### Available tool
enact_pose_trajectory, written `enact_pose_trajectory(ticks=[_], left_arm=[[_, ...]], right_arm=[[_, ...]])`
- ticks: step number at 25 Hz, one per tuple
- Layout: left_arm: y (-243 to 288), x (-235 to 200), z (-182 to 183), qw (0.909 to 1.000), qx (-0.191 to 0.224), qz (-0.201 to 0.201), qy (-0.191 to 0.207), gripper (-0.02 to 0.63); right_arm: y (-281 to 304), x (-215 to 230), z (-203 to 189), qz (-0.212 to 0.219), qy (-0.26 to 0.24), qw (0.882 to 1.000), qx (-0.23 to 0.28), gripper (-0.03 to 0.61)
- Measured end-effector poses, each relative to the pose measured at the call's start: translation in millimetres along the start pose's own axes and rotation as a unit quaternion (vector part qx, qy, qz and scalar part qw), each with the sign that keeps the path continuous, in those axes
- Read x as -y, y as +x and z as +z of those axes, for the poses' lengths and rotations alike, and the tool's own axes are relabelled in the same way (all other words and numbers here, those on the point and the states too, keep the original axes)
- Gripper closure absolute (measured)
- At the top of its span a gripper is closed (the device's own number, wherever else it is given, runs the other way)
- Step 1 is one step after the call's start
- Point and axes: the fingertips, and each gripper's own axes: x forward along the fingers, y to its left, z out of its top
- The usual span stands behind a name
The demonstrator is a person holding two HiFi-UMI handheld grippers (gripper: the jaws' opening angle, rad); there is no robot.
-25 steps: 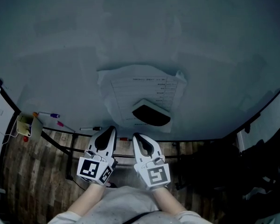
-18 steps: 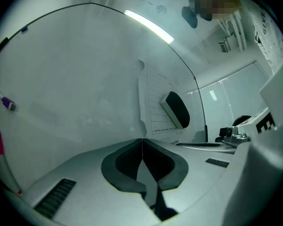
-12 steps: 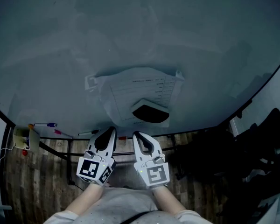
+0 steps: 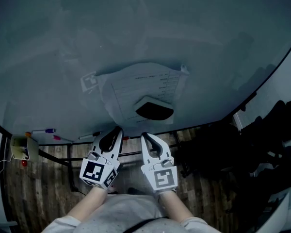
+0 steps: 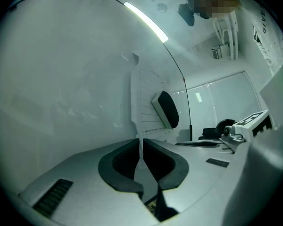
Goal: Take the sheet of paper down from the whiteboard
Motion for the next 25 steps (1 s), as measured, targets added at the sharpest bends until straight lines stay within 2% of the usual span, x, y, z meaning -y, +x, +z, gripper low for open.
enact_pose_trajectory(ticks=[2,5,8,10,15,19,25], left_arm=[[0.5,1.3,-0.8,1.0000,-0.001,-0.005,0.000,0.595],[-0.2,1.7,-2.3,1.0000,-0.004,-0.008,-0.001,0.595],[0.2,-0.5,-1.9,0.9999,-0.005,-0.009,-0.003,0.526],[1.3,-2.7,-1.1,0.9999,-0.004,-0.009,-0.004,0.524],[10.2,-6.0,-0.2,0.9998,-0.003,-0.017,-0.006,0.482],[15.3,-1.7,4.0,0.9997,0.002,-0.025,-0.001,0.482],[18.8,-0.5,6.0,0.9996,0.007,-0.027,-0.006,0.496]], right_arm=[[-1.7,-0.8,-0.3,-0.004,-0.011,1.000,-0.002,0.558],[-5.0,1.4,0.5,-0.015,-0.052,0.998,-0.012,0.558],[-6.6,8.8,6.1,-0.034,-0.101,0.994,-0.019,0.558],[-7.5,12.0,7.7,-0.040,-0.127,0.991,-0.028,0.558],[-10.1,11.5,4.9,-0.041,-0.139,0.988,-0.045,0.558],[-11.4,7.6,4.0,-0.041,-0.160,0.984,-0.059,0.558],[-15.8,16.2,10.0,-0.071,-0.216,0.971,-0.068,0.557]])
